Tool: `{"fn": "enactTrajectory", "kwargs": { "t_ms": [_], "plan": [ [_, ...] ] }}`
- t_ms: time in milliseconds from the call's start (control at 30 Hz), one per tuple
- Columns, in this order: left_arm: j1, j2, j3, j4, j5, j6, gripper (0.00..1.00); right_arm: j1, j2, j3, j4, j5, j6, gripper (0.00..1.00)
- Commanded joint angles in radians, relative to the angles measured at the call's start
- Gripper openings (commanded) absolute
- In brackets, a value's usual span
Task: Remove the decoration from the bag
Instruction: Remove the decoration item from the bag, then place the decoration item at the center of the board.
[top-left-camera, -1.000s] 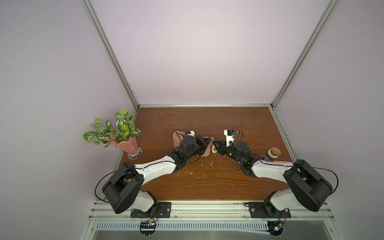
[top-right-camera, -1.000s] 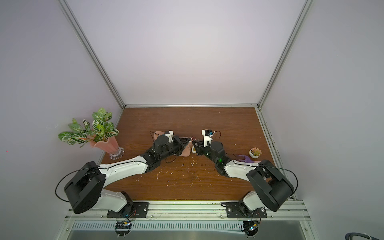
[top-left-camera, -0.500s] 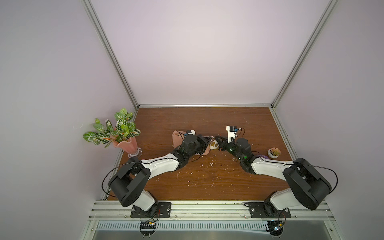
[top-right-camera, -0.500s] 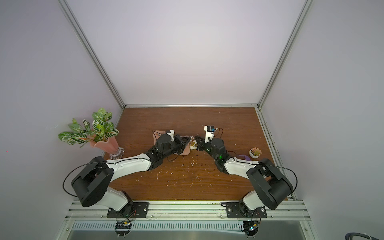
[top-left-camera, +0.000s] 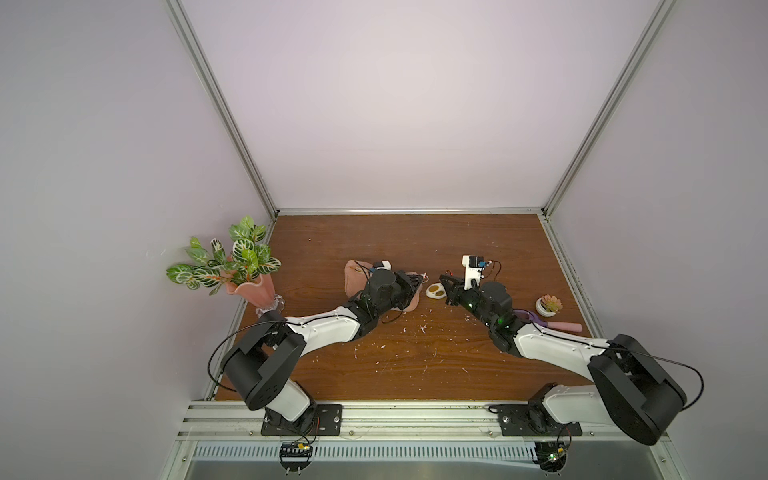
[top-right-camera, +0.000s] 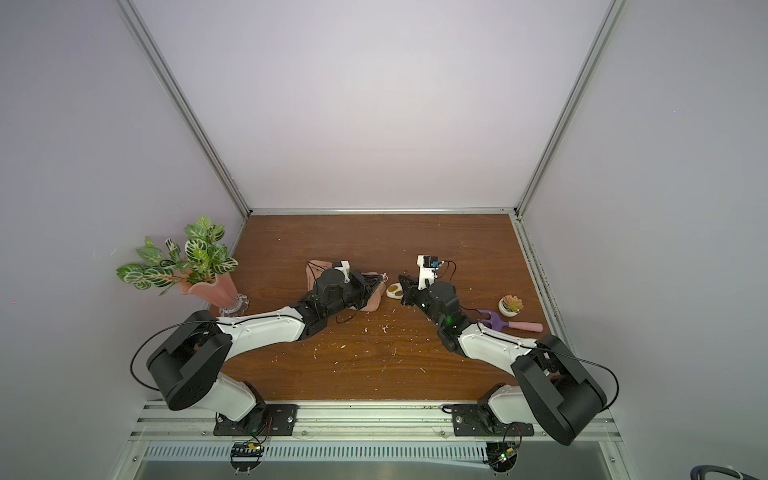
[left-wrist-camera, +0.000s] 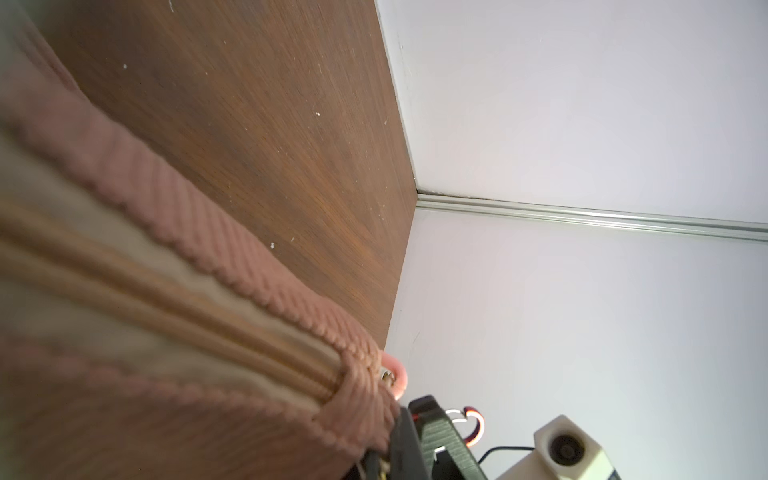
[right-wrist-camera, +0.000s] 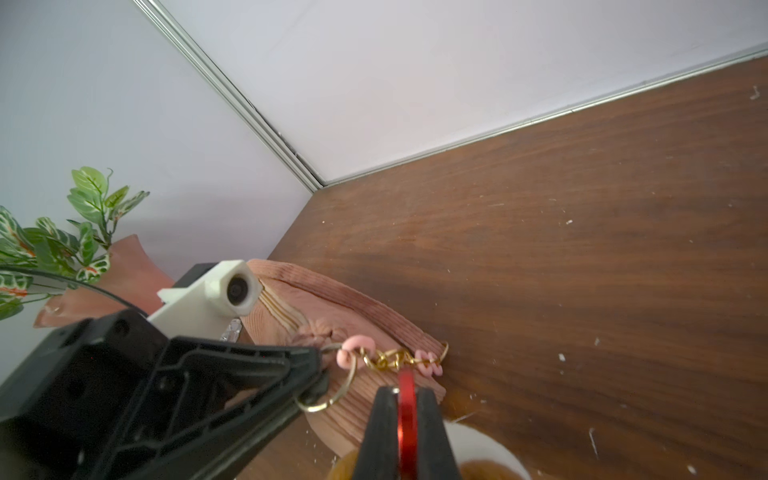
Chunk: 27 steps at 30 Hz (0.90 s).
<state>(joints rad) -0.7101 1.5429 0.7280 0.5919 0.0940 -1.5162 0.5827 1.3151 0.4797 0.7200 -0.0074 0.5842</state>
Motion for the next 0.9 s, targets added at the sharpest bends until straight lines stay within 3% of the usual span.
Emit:
{"fn": "enactTrajectory", "kwargs": {
  "t_ms": [0, 267, 533, 633, 767, 867],
  "plan": [
    [0.015, 0.007, 0.014, 0.015, -0.023, 0.030, 0.00, -0.004, -0.085, -0.011, -0.128, 0.028, -0.038, 0.00],
    [0.015, 0.055, 0.038, 0.082, -0.002, 0.052, 0.01, -0.009, -0.227, -0.009, -0.411, 0.043, -0.089, 0.00],
    [0.012, 0.114, 0.103, 0.135, 0.046, 0.089, 0.05, -0.026, -0.189, -0.002, -0.467, 0.012, -0.110, 0.00],
    [0.012, 0.106, 0.094, 0.132, 0.048, 0.103, 0.20, -0.036, -0.134, 0.010, -0.457, -0.013, -0.111, 0.00],
    [0.012, 0.076, 0.063, 0.114, 0.040, 0.116, 0.56, -0.050, -0.060, 0.046, -0.447, -0.047, -0.116, 0.00],
    [0.012, 0.054, 0.056, 0.088, 0.041, 0.141, 0.73, -0.062, 0.000, 0.078, -0.437, -0.068, -0.116, 0.00]
  ]
}}
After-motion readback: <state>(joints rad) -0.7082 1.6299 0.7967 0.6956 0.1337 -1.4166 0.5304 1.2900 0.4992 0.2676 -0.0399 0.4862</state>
